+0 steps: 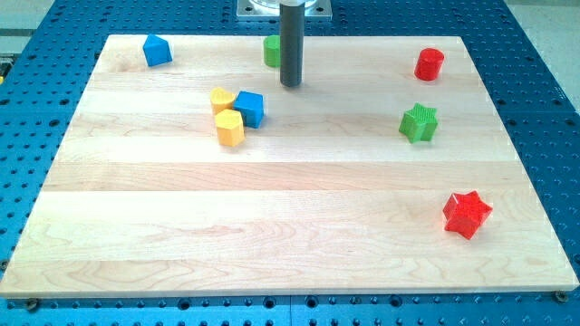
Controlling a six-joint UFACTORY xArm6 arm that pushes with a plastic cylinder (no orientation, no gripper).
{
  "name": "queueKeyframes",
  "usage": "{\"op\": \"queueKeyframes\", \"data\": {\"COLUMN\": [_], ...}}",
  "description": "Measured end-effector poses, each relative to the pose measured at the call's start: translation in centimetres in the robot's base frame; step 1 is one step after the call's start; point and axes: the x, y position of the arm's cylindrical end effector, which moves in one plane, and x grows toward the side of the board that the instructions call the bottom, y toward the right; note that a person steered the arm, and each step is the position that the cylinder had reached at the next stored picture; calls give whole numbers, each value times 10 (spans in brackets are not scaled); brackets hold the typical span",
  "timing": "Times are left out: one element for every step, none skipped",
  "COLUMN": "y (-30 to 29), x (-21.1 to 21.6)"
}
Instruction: Separate the yellow blocks
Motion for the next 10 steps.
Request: {"op": "queueKeyframes", "data": {"y": [-19, -13, -12, -78, -138, -120, -76, -76, -82, -35], "x": [-31, -37, -27, -8, 43, 63, 45, 48, 90, 61]}}
